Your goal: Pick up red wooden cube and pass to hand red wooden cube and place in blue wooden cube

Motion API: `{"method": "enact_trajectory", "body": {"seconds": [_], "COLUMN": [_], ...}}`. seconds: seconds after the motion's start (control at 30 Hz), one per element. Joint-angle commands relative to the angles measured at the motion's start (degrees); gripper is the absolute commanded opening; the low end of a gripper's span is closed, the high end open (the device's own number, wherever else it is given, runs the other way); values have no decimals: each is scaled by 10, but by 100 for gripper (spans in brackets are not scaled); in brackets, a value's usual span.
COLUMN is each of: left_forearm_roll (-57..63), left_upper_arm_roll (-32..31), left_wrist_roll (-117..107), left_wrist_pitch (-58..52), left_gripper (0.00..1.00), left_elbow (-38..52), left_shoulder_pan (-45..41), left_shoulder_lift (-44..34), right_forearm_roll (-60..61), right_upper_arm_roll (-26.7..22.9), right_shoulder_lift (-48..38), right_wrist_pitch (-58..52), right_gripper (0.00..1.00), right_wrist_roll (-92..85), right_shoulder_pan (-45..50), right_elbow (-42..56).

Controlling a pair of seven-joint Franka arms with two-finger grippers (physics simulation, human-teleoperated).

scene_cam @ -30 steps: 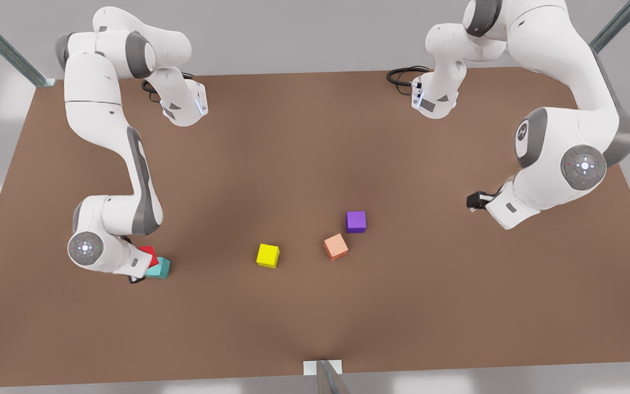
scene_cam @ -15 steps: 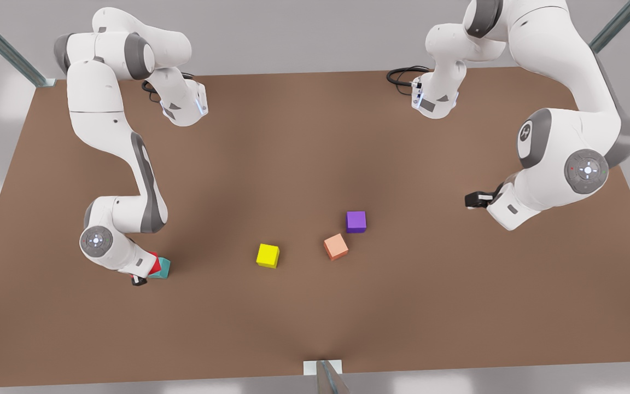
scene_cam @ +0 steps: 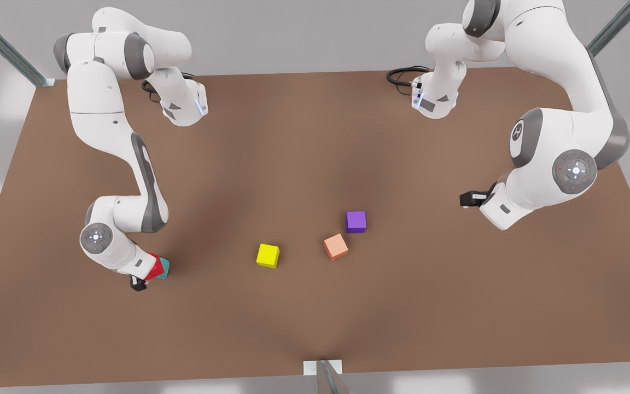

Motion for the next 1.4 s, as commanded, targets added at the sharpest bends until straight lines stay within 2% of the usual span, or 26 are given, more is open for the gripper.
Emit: {"method": "enact_trajectory", "body": {"seconds": [0.0,0.23,0.37,0.4,0.53,0.6,0.63,0.7,0.8,0.87,0.93,1.2,1.3,1.37], "left_forearm_roll": [1,1,1,1,1,4,4,4,4,3,3,4,4,4], "left_upper_arm_roll": [0,0,0,0,0,0,0,0,0,0,0,0,0,0], "left_wrist_roll": [-18,-33,-33,-33,-33,-33,-33,-33,-33,-33,-33,-33,-33,-33], "left_wrist_pitch": [-1,-1,-1,-1,-1,0,-1,0,0,-1,-1,-1,-1,-1], "left_gripper": [100,100,100,100,100,100,100,100,100,100,100,100,100,100], "left_elbow": [0,0,0,0,0,0,0,0,0,0,0,0,0,0], "left_shoulder_pan": [0,-1,-1,-1,-1,-1,-1,-1,-1,-1,-1,-1,-1,-2], "left_shoulder_lift": [-1,-1,-1,-1,-1,-1,-1,-1,-1,-1,-1,-1,-1,-1], "right_forearm_roll": [6,9,20,40,54,69,68,62,65,60,61,54,54,52], "right_upper_arm_roll": [0,0,1,1,0,0,0,2,6,6,6,1,2,4], "right_shoulder_lift": [-3,-24,-68,-85,-74,-75,-69,-67,-86,-136,-188,-206,-286,-286], "right_wrist_pitch": [-4,-52,-140,-172,-322,-344,-344,-352,-472,-561,-611,-599,-503,-503], "right_gripper": [100,100,100,100,100,100,100,100,100,100,100,100,100,100], "right_wrist_roll": [6,-2,6,56,622,787,928,1060,1079,1077,1079,1079,1085,1090], "right_shoulder_pan": [0,-7,-6,-6,-15,-15,-12,-2,3,5,5,-1,2,2], "right_elbow": [0,-1,10,11,85,87,91,108,202,255,258,231,101,101]}}
